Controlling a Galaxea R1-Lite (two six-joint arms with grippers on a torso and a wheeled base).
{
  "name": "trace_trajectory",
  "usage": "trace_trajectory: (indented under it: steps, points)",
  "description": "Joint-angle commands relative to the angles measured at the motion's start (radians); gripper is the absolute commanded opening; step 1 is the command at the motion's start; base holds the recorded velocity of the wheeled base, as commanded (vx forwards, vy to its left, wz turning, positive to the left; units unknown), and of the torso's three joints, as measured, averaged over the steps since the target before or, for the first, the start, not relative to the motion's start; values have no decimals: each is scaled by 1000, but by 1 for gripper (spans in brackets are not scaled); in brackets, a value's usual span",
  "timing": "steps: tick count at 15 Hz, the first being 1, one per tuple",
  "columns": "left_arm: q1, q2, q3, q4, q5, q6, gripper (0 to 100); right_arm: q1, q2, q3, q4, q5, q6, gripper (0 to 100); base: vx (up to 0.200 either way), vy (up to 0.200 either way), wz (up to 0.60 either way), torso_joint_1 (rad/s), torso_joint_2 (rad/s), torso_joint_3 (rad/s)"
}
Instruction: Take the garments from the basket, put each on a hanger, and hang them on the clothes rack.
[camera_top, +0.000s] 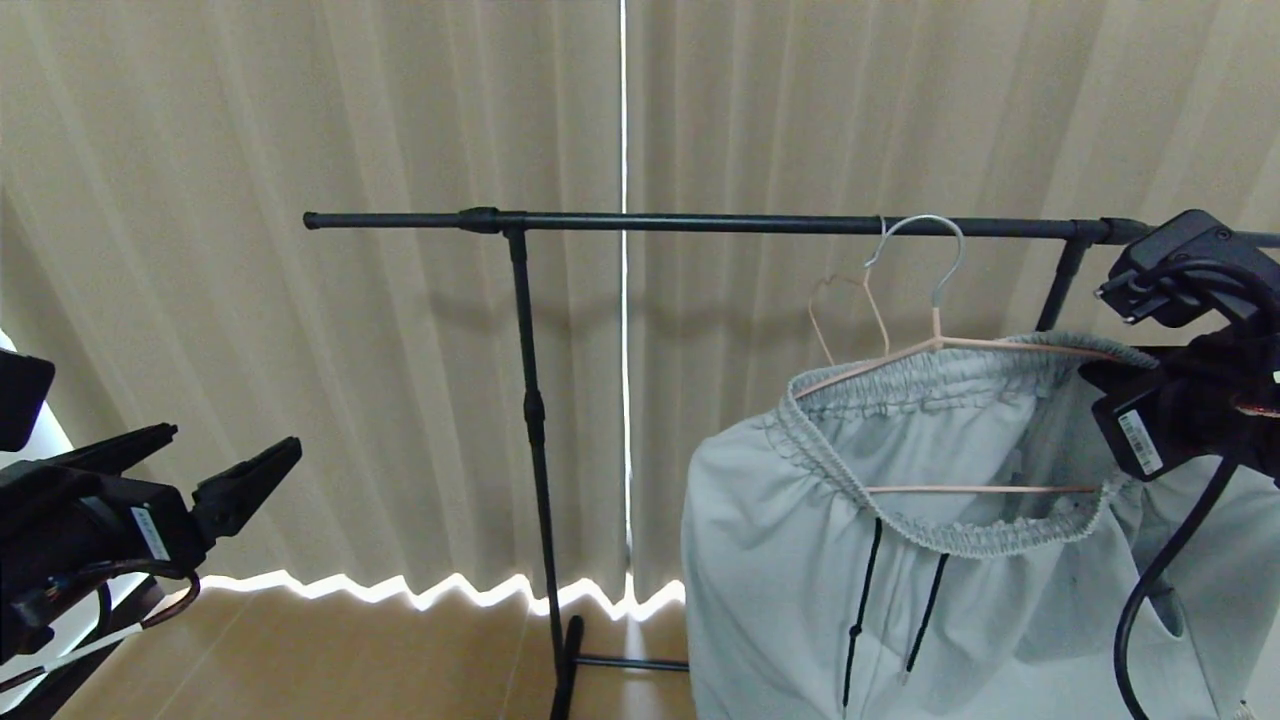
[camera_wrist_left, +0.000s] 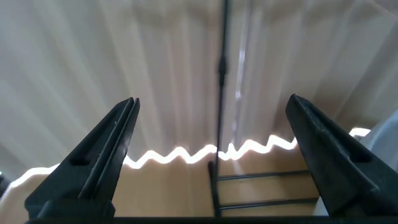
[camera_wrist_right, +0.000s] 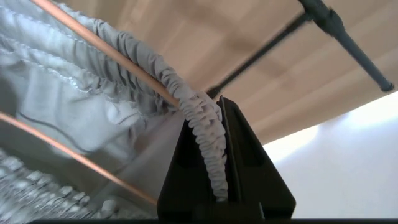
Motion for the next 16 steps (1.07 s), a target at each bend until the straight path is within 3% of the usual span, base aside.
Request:
trace_trajectory:
  steps: [1,6,9,16]
  points:
    - [0,1,4,0,0,1,100,0,1,0,-4,0,-1,0,0,0,0,0,0,0]
    - [-5,1,35,-71,0,1,100,8,4,0,-4,5,1,0,0,0,0,0,0,0]
    - [-6,2,36,-70,-1,1,100,62,7,-6,6,3,15,0,0,0,0,0,0,0]
    - [-19,-1,44,-70,0,1,100,60,44,-25,5,-2,16,0,200,0,0,2,2,3]
